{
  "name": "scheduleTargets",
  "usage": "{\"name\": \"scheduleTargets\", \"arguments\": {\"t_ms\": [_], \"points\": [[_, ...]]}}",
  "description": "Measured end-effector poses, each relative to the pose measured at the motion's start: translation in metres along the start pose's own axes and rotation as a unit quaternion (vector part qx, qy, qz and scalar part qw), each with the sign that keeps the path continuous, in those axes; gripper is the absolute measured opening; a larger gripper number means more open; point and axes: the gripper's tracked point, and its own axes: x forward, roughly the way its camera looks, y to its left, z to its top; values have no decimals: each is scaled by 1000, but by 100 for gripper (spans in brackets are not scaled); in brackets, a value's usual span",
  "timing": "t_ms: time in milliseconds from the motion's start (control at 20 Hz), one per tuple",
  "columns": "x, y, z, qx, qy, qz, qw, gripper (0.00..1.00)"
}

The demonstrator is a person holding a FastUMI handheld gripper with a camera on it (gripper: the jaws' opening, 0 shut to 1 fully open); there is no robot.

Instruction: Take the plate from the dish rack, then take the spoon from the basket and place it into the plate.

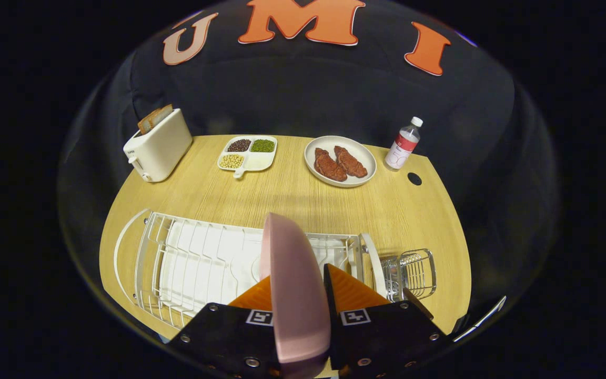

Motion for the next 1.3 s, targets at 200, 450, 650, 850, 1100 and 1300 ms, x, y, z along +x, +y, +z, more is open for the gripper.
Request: {"name": "scheduleTargets", "arguments": {"t_ms": [200, 450, 650, 850, 1100, 1300], "points": [[-17, 0, 7, 15, -15, 13, 1000, 30], [-55, 4, -1, 5, -41, 45, 998, 30], [-87, 3, -13, 2, -73, 67, 995, 30], [-114, -3, -35, 1, -81, 91, 993, 30], [-134, -15, -71, 14, -80, 119, 990, 30], [-141, -17, -107, 22, -71, 143, 987, 30]]}}
